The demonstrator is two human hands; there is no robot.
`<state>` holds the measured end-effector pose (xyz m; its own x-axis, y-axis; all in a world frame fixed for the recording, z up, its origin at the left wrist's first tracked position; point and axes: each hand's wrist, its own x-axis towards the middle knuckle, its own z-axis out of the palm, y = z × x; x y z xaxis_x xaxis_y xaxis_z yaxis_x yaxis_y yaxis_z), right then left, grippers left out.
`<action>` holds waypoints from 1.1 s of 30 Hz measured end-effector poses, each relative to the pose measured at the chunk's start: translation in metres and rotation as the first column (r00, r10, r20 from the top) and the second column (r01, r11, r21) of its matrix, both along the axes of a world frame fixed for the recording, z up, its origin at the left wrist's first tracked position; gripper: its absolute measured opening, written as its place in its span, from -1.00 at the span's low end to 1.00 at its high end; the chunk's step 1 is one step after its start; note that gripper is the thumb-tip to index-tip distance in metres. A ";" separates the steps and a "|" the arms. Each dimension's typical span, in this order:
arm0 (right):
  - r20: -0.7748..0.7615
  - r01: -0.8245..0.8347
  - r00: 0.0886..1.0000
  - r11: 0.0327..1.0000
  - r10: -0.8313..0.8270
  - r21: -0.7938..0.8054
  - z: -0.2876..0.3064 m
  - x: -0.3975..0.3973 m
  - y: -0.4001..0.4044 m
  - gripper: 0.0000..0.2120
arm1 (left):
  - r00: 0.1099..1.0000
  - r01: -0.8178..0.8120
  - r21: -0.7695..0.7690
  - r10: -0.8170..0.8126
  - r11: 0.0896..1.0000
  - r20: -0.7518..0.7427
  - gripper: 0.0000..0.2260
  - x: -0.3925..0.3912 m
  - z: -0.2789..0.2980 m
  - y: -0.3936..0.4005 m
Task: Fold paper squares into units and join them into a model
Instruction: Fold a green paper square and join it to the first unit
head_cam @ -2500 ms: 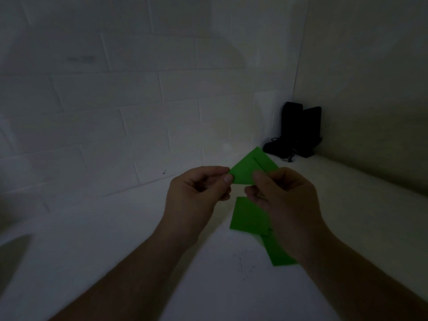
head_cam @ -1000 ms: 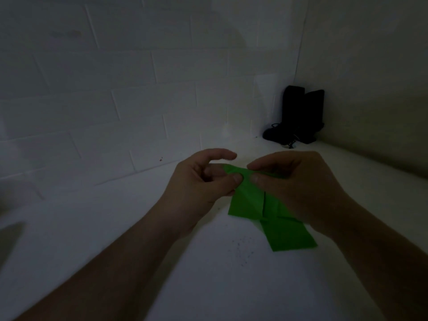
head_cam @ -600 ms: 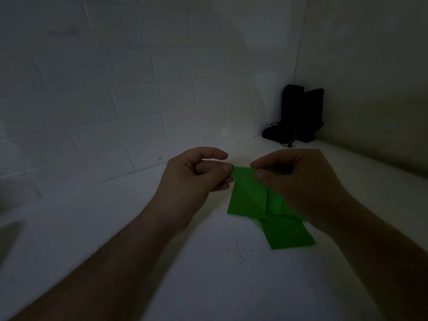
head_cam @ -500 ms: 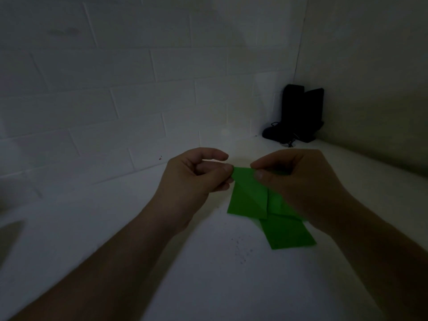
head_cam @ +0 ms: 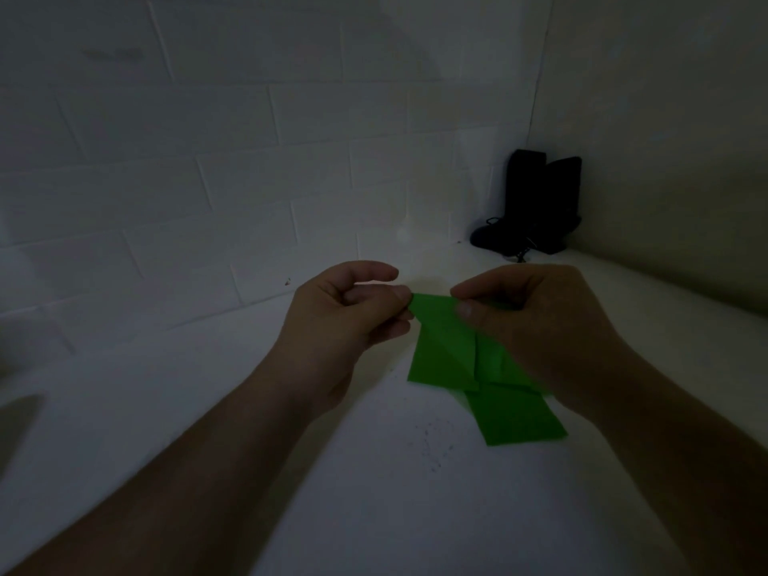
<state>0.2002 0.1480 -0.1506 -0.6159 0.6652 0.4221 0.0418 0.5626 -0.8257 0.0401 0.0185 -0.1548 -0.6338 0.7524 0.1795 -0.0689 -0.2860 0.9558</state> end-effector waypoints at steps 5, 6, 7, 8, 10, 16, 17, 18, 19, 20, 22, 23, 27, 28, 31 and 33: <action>0.023 0.020 1.000 1.000 -0.020 0.003 0.001 0.000 -0.001 -0.83 | 1.000 0.007 0.013 -0.007 1.000 0.007 -0.89 -0.001 -0.001 0.000; 0.023 0.025 0.999 1.000 -0.025 0.004 0.001 0.000 -0.001 -0.84 | 1.000 -0.004 0.013 0.004 1.000 -0.012 -0.89 -0.001 -0.002 0.001; 0.019 0.029 0.999 1.000 -0.029 0.002 0.001 0.000 -0.001 -0.85 | 0.999 -0.016 0.016 0.016 1.000 -0.028 -0.89 -0.001 -0.002 0.001; 0.013 0.033 0.999 0.999 -0.033 -0.005 0.001 0.000 -0.001 -0.86 | 0.999 -0.030 0.022 0.031 0.999 -0.039 -0.89 -0.001 -0.003 0.001; 0.006 0.040 0.999 0.999 -0.040 -0.021 0.001 0.000 -0.001 -0.87 | 0.997 -0.060 0.041 0.062 0.997 -0.047 -0.89 -0.001 -0.003 0.001; 0.014 0.019 1.000 0.999 -0.019 -0.032 0.002 -0.001 -0.002 -0.82 | 0.993 -0.104 0.069 0.107 0.992 -0.044 -0.89 -0.002 -0.003 0.003; 0.016 0.019 1.000 0.999 -0.018 -0.034 0.002 -0.001 -0.002 -0.82 | 0.993 -0.102 0.069 0.106 0.992 -0.046 -0.88 -0.002 -0.003 0.002; 0.016 0.022 1.000 0.999 -0.021 -0.038 0.002 -0.001 -0.002 -0.83 | 0.993 -0.100 0.070 0.103 0.993 -0.049 -0.88 -0.001 -0.003 0.002; 0.014 0.025 1.000 0.999 -0.024 -0.043 0.002 -0.001 -0.003 -0.84 | 0.994 -0.097 0.072 0.101 0.993 -0.050 -0.88 -0.001 -0.003 0.002; 0.009 0.026 1.000 0.999 -0.025 -0.048 0.002 -0.001 -0.003 -0.86 | 0.994 -0.096 0.075 0.100 0.993 -0.050 -0.88 -0.001 -0.003 0.003; -0.005 0.025 1.000 0.997 -0.026 -0.067 0.003 -0.001 -0.004 -0.88 | 0.995 -0.085 0.080 0.089 0.993 -0.039 -0.85 0.000 -0.002 0.002; -0.015 0.028 0.999 0.997 -0.029 -0.075 0.003 0.000 -0.004 -0.88 | 0.997 -0.064 0.076 0.066 0.995 -0.028 -0.82 0.002 -0.002 0.002; -0.063 0.026 0.997 0.990 -0.035 -0.135 0.003 -0.002 -0.006 -0.88 | 0.997 0.082 -0.016 -0.083 0.996 -0.007 -0.65 0.011 -0.004 0.003; -0.077 0.024 0.996 0.988 -0.036 -0.155 0.002 -0.002 -0.006 -0.88 | 0.996 0.089 -0.033 -0.090 0.995 -0.014 -0.65 0.012 -0.006 0.004; -0.114 0.032 0.992 0.982 -0.054 -0.187 0.003 -0.003 -0.007 -0.87 | 0.999 0.042 -0.031 -0.043 0.999 -0.025 -0.65 0.012 -0.009 0.007; -0.112 0.035 0.992 0.979 -0.059 -0.199 0.003 -0.004 -0.007 -0.86 | 0.999 0.024 -0.033 -0.025 0.999 -0.022 -0.62 0.011 -0.008 0.007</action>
